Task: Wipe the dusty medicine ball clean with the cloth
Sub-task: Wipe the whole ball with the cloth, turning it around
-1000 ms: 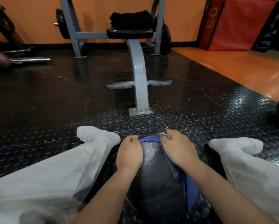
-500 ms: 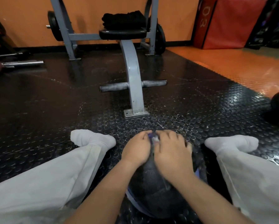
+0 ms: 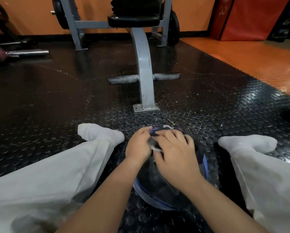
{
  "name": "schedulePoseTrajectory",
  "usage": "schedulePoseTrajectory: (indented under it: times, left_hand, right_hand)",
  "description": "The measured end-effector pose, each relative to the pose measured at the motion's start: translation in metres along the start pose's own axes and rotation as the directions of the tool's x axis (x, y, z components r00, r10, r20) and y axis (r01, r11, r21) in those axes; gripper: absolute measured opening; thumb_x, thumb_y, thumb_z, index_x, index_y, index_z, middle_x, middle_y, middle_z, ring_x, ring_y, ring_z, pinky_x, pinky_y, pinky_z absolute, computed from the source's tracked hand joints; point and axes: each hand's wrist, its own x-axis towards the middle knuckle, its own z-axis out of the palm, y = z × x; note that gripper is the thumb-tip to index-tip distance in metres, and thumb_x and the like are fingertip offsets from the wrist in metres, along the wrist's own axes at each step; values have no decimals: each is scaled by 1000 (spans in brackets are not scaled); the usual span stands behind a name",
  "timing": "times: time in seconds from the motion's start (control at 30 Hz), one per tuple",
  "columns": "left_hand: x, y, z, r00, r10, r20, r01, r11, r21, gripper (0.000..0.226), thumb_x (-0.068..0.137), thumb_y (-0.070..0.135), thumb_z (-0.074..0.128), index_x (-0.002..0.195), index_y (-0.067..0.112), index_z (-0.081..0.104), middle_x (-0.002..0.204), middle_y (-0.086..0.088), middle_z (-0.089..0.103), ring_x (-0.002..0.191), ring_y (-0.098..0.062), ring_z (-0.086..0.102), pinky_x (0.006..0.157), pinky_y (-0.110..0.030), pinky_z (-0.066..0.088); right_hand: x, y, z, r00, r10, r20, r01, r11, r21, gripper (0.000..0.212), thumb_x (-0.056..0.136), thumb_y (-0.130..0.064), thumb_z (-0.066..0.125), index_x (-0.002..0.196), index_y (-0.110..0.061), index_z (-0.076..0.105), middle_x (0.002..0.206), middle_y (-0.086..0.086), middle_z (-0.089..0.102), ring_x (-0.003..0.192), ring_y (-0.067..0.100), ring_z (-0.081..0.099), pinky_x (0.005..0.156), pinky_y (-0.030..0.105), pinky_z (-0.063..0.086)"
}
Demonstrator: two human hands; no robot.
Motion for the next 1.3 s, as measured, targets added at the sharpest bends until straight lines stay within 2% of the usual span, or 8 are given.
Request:
schedulePoseTrajectory:
  times: [0.1,0.33,0.5,0.6,0.77,0.9,1.03,1.3]
  left_hand:
    - [-7,-2,1,1000,15,0,-15,999,-42,34,97,25,35,113,26,64,130,3,60,121,-15,54,108,-35,38]
    - [0,6,15,998,-25,-54,27,999,38,40,103,12,30,132,16,58,140,0,53,125,-17,50,105,-26,36]
    - [17,4,8,1000,-9,17,9,999,-32,36,98,14,36,95,30,68,121,0,67,112,-18,59,104,-40,43]
    - [12,1,4,996,54,72,-52,998,-29,38,100,8,33,112,17,69,129,-4,63,121,-19,55,109,-36,38]
    - [6,-3,9,999,44,-26,-45,998,-39,38,100,15,33,101,32,67,123,5,65,115,-14,57,106,-37,41]
    - [11,-1,4,998,-15,-61,8,994,-107,37,97,11,37,91,28,69,114,1,69,110,-16,60,103,-37,43]
    - [10,-1,1,1000,-14,-15,12,993,-117,35,96,12,36,89,31,66,121,2,67,115,-15,58,106,-35,41]
    - [2,12,21,995,-53,-83,52,998,-17,40,100,17,29,121,23,64,126,0,63,111,-23,58,95,-35,44]
  right_hand:
    - [-9,15,-8,999,-30,14,26,976,218,31,76,-29,49,94,-23,73,99,-16,61,97,10,36,79,27,18]
    - [42,42,-2,941,304,151,-333,912,240,18,89,-25,56,90,-14,70,83,-10,44,101,25,41,94,42,38]
    - [3,29,-14,999,8,42,-19,963,270,18,78,-23,53,68,-13,64,72,-6,42,78,20,36,65,38,37]
    - [2,39,-18,989,-110,98,71,939,336,14,78,-20,56,65,-17,61,70,-8,41,77,20,39,66,34,34]
    - [42,56,-4,951,264,165,-309,854,419,32,89,-17,59,59,-20,49,72,-4,42,90,29,50,71,28,31]
    - [17,27,-10,994,-28,108,-12,935,355,20,82,-25,54,63,-26,57,72,-9,47,85,25,43,74,36,32]
    - [-6,16,-16,934,-330,140,264,897,354,30,72,-36,46,69,-18,70,75,-8,56,81,24,45,76,38,30]
    - [34,65,-4,964,205,167,-253,898,359,28,85,-37,55,76,-11,52,81,-8,47,92,22,42,86,43,38]
